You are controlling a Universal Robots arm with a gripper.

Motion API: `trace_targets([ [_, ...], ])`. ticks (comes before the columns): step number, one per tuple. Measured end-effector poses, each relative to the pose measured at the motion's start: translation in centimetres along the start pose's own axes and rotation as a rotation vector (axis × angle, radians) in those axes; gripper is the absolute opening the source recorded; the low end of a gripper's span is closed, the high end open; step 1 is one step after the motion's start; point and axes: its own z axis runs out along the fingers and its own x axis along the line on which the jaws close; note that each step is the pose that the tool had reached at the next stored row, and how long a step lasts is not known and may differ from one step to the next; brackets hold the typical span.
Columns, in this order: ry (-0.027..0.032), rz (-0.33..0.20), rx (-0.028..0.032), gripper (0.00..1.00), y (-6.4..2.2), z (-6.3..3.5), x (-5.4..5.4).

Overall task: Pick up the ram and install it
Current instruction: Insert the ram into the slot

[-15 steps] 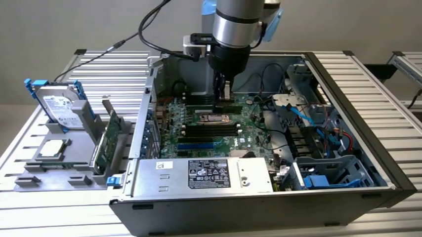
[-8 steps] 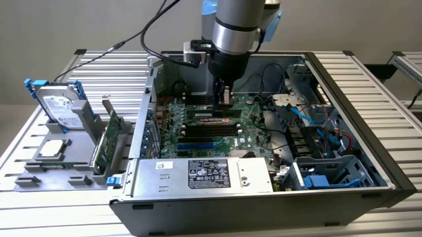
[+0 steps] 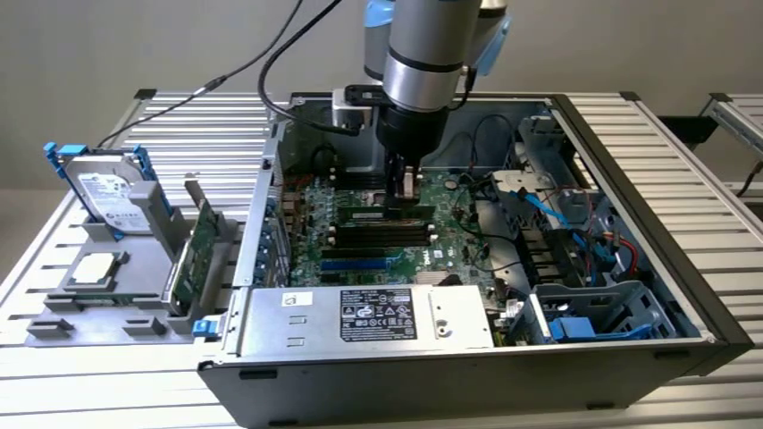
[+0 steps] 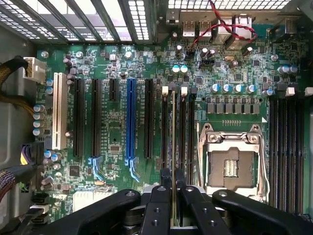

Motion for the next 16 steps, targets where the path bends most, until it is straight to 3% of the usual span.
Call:
trace_targets([
  [13,0.0002,0.000,0.0000,0.14,-0.21,2.34,0.2],
  [16,0.0025,0.000,-0.0001,0.14,-0.22,2.42,0.3],
])
